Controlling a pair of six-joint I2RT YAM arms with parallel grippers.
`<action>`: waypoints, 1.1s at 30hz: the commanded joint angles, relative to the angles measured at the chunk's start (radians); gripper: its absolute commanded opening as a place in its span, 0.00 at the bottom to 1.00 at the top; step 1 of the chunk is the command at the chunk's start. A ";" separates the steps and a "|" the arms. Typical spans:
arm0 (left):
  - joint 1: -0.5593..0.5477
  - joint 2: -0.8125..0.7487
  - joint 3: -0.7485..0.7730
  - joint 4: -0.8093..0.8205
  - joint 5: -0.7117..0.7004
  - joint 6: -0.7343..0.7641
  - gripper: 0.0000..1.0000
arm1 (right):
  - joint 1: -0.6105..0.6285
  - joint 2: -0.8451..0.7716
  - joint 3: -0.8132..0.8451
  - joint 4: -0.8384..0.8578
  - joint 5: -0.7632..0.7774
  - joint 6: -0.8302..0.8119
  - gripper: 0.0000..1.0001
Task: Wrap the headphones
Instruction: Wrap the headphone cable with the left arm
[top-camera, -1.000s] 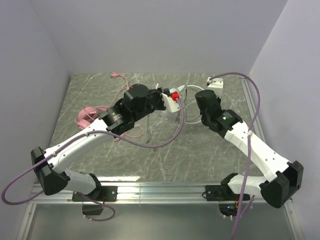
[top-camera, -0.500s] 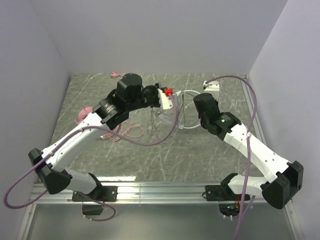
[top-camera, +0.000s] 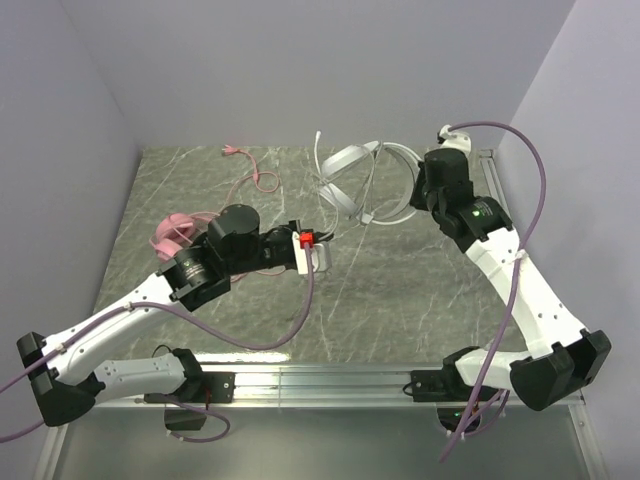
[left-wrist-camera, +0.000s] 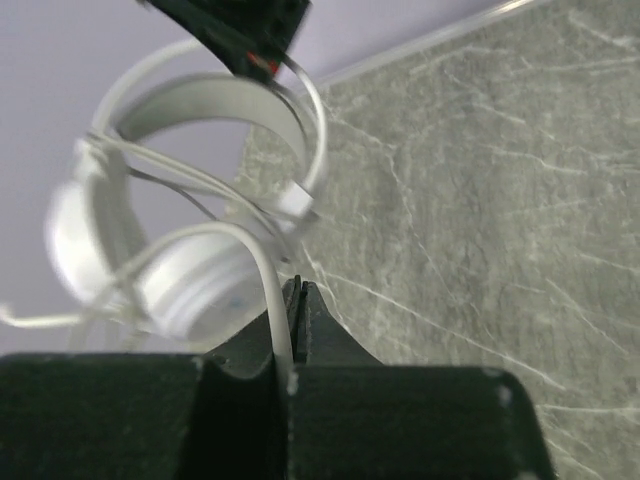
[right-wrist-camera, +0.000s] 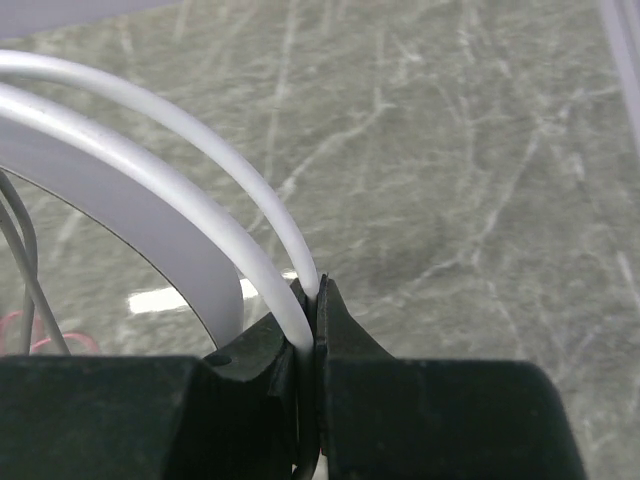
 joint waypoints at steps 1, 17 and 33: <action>-0.007 0.012 -0.019 0.048 -0.033 -0.055 0.01 | -0.039 -0.012 0.091 0.042 -0.172 0.064 0.00; 0.198 -0.103 -0.220 0.395 -0.391 -0.421 0.01 | -0.160 -0.042 0.154 -0.015 -0.361 0.044 0.00; 0.293 -0.080 -0.345 0.415 -0.229 -0.632 0.01 | -0.205 -0.019 0.192 -0.001 -0.461 0.134 0.00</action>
